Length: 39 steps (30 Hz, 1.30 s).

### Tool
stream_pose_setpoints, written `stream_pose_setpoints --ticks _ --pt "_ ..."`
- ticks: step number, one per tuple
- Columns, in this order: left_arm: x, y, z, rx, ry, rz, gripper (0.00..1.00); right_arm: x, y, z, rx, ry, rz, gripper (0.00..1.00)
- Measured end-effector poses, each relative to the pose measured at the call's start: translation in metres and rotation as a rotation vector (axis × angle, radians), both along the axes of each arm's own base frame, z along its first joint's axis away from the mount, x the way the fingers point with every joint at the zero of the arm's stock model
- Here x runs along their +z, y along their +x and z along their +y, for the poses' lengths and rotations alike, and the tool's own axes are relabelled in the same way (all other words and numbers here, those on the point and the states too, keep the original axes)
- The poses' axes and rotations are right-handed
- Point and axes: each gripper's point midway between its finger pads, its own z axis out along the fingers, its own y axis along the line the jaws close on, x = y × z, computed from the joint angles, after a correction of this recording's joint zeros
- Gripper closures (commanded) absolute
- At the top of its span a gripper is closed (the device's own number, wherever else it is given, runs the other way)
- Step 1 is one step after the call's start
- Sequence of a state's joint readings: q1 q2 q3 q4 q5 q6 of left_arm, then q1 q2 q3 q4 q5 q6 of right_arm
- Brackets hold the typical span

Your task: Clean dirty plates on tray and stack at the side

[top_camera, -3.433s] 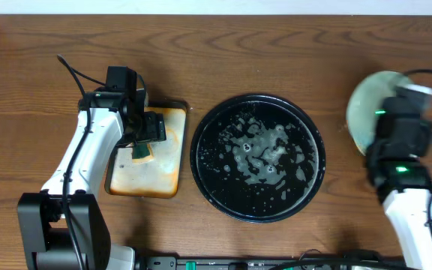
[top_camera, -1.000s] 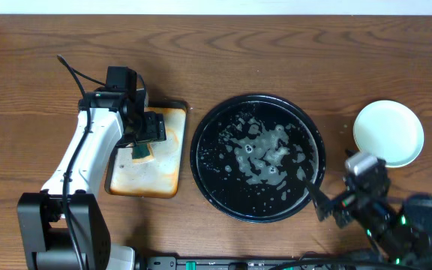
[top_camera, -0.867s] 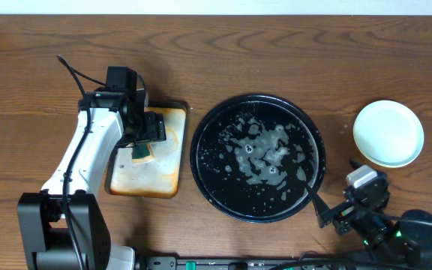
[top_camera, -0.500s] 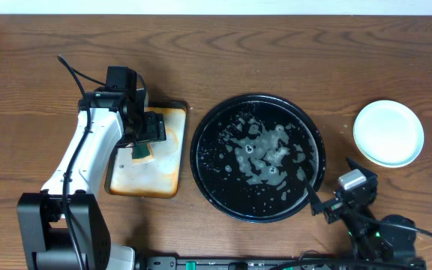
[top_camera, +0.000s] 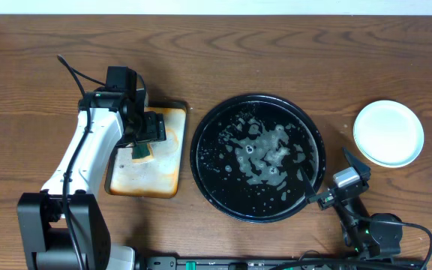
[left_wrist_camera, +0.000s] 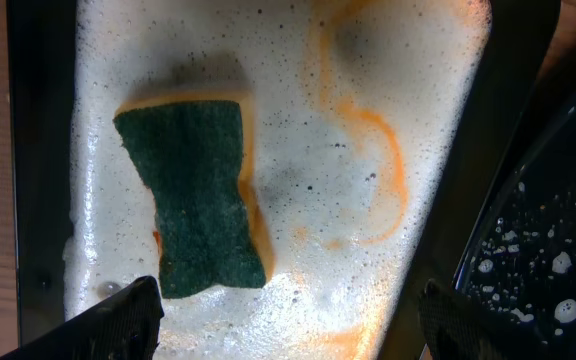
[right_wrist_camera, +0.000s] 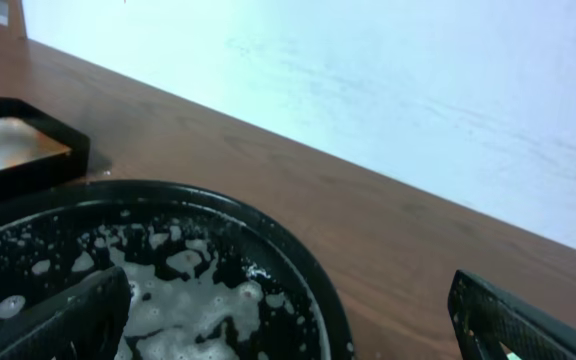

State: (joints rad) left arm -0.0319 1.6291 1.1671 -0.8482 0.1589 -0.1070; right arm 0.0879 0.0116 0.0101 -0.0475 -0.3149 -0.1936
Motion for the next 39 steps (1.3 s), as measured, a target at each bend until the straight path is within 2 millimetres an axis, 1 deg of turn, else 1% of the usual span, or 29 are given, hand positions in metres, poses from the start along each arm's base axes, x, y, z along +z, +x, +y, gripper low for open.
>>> stream_pose_setpoints --ticks 29,31,33,35,37,39 --pt "0.000 0.000 -0.001 -0.003 0.000 0.000 0.17 0.000 0.000 0.000 0.000 0.000 0.000 0.01" --pt "-0.001 -0.002 -0.004 -0.012 0.001 -0.005 0.17 0.000 0.000 0.000 0.000 0.000 0.000 0.01" --pt "0.000 -0.010 -0.007 -0.034 0.014 -0.015 0.17 0.000 0.000 0.000 0.000 0.000 0.000 0.01" --pt "0.005 -0.016 -0.012 -0.060 0.039 -0.069 0.17 0.000 0.000 0.000 0.000 0.000 0.000 0.01" --pt "0.018 -0.010 -0.017 -0.082 0.045 -0.192 0.17 0.000 0.000 0.000 0.000 0.000 0.000 0.01" --pt "0.037 0.000 -0.020 -0.085 0.039 -0.352 0.17 0.000 0.000 0.000 0.000 0.000 0.000 0.01"
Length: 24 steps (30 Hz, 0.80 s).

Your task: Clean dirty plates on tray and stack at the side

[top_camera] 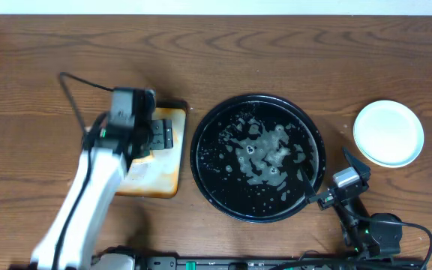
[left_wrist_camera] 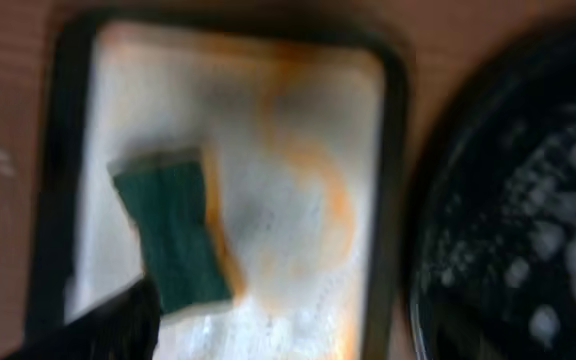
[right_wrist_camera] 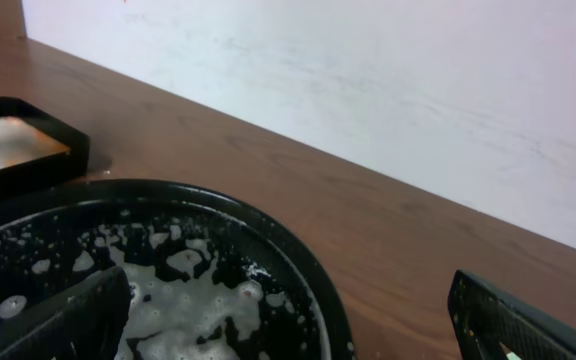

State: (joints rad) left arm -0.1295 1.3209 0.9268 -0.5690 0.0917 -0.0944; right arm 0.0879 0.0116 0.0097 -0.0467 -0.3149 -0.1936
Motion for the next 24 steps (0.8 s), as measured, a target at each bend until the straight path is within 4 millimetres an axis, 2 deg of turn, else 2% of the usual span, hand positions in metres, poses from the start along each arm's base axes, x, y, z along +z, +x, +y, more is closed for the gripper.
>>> stream_pose_setpoints --ticks 4,8,13,16,21,24 --pt "0.039 0.003 0.003 -0.003 -0.013 -0.284 0.17 0.000 0.000 0.000 0.000 0.000 0.000 0.01" --pt "0.072 -0.012 0.007 -0.001 -0.018 -0.503 0.17 0.000 0.000 0.000 0.000 0.000 0.000 0.01" --pt "0.109 -0.036 0.023 0.051 0.004 -0.729 0.17 0.000 0.000 0.000 0.000 0.000 0.000 0.01" --pt "0.118 -0.049 0.037 0.102 0.021 -0.804 0.17 0.000 0.000 0.000 0.000 0.000 0.000 0.01" --pt "0.113 -0.068 0.058 0.181 0.050 -0.880 0.17 0.000 0.000 0.000 0.000 0.000 0.000 0.01" --pt "0.111 -0.074 0.062 0.196 0.053 -0.916 0.17 0.000 0.000 0.000 0.000 0.000 0.000 0.01"
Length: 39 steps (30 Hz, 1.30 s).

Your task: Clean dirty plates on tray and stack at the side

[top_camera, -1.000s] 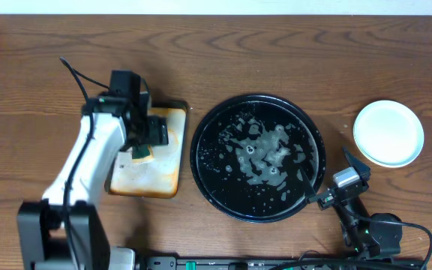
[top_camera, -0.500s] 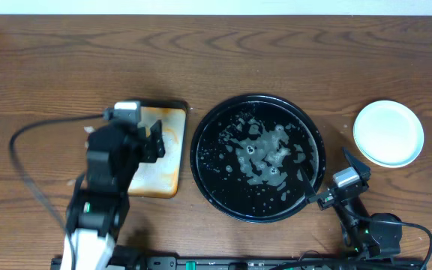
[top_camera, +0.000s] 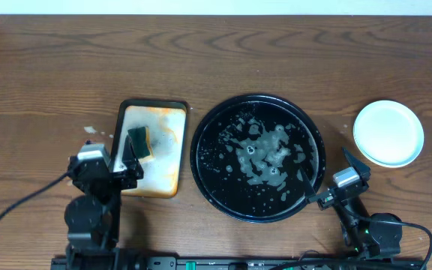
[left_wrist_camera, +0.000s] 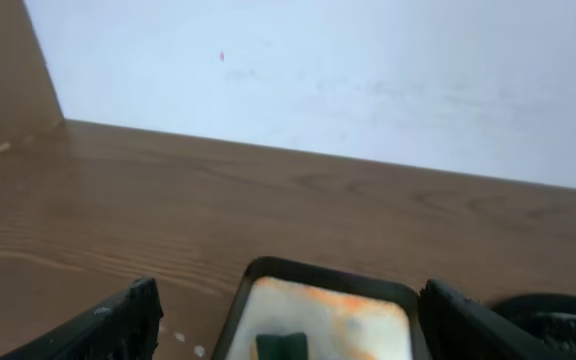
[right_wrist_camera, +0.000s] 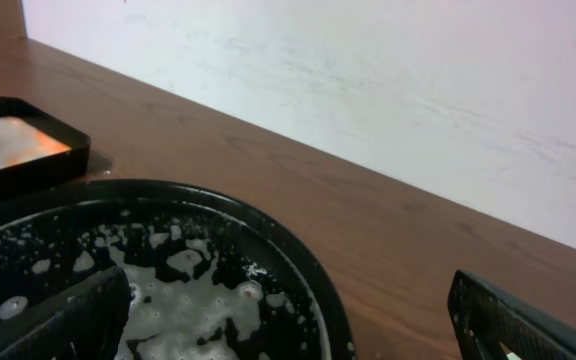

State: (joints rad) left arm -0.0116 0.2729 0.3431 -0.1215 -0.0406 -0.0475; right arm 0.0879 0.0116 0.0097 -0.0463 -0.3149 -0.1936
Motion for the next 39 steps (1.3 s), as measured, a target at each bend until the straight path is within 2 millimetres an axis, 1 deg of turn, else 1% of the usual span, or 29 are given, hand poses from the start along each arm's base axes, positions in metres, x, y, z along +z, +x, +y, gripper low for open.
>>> stream_pose_setpoints --ticks 5,14,17,20,39 --pt "-0.015 -0.005 0.001 0.005 -0.001 -0.054 0.17 0.000 0.000 0.000 0.000 0.000 0.000 0.01" --pt "-0.033 -0.009 0.004 0.025 -0.026 -0.137 0.17 0.000 0.000 0.000 0.000 0.000 0.000 0.01" --pt "-0.047 -0.005 0.007 0.041 -0.065 -0.131 0.17 0.000 0.000 0.000 0.000 0.000 0.000 0.01" --pt "-0.071 -0.004 0.008 0.056 -0.095 -0.073 0.17 0.000 0.000 0.000 0.000 0.000 0.000 0.01" --pt "-0.074 -0.005 0.008 0.061 -0.130 -0.058 0.17 0.000 0.000 0.000 0.000 0.000 0.000 0.01"
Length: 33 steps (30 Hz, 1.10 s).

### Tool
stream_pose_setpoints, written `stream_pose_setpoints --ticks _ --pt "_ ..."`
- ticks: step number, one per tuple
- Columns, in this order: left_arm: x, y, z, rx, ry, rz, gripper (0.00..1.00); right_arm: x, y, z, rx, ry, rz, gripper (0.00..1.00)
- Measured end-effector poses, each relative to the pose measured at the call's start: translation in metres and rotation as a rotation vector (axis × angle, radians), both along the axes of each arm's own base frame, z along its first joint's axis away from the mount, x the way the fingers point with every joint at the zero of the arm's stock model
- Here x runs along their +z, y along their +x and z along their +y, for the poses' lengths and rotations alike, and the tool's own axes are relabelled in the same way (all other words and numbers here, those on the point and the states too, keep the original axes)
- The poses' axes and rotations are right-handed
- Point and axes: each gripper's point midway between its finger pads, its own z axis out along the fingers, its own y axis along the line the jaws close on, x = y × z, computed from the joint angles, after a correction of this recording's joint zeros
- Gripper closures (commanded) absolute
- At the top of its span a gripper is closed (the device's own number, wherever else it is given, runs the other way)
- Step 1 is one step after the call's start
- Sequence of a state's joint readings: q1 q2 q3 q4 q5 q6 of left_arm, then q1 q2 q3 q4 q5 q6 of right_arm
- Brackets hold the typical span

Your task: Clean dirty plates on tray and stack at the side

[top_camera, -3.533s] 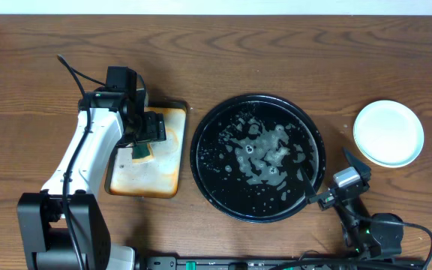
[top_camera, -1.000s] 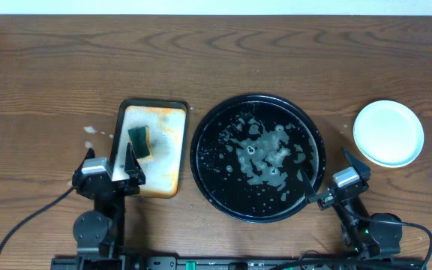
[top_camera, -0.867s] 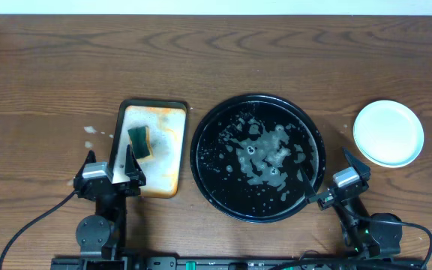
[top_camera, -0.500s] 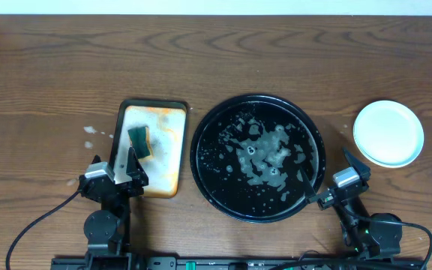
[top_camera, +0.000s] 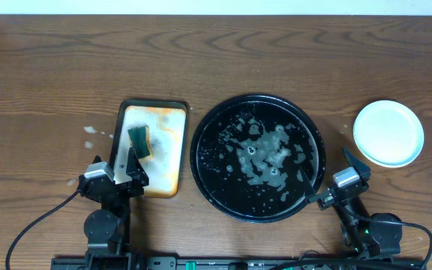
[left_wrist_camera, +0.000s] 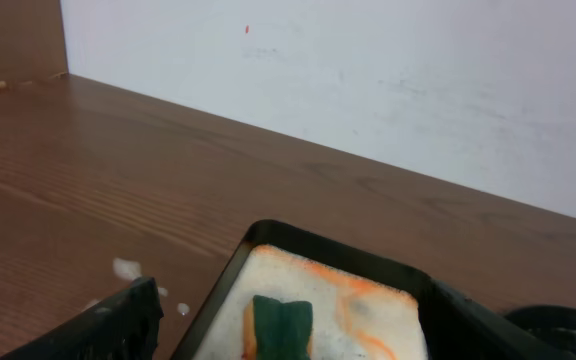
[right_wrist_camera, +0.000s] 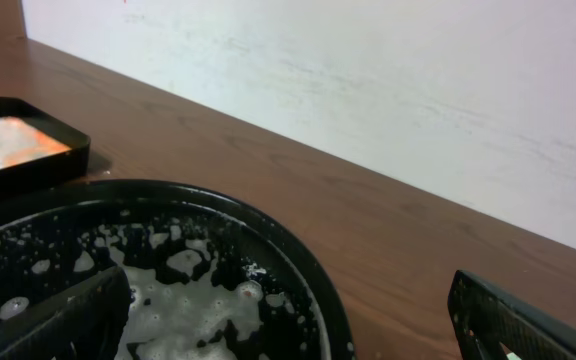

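Observation:
A round black tray (top_camera: 257, 157) holds soapy foam and water in the middle of the table. At the right sits a clean white plate (top_camera: 388, 133). A small rectangular black tray (top_camera: 151, 148) of orange-stained foam holds a green sponge (top_camera: 139, 142), also seen in the left wrist view as the sponge (left_wrist_camera: 281, 325). My left gripper (top_camera: 115, 174) rests open at the near edge of that small tray, nothing between its fingers. Just off the round tray's near right rim, my right gripper (top_camera: 327, 176) is open and empty, its wide-spread fingers (right_wrist_camera: 68, 320) low in its view.
Foam splashes (top_camera: 90, 130) lie on the wood left of the small tray. A white wall (left_wrist_camera: 368, 70) backs the table's far edge. Both arm bases sit at the table's near edge.
My left arm has drawn back a little further toward the near edge and lowered. The sponge, trays, plate and right gripper are where they were.
My left gripper hung open right over the sponge in the small tray. It then stood higher above that tray. Later it was folded back near the table's front edge, and now rests lower there. The right gripper stayed open by the round tray throughout.

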State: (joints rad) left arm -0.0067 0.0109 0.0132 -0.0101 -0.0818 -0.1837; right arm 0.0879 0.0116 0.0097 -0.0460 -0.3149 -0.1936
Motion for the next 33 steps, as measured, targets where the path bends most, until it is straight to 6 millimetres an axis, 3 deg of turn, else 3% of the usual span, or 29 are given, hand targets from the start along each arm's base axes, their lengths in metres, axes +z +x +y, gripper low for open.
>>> stream_pose_setpoints --ticks 33 --pt "0.0001 -0.0001 0.0000 0.000 0.000 0.000 0.17 0.0000 0.0000 0.0000 0.000 0.000 0.000 0.01"
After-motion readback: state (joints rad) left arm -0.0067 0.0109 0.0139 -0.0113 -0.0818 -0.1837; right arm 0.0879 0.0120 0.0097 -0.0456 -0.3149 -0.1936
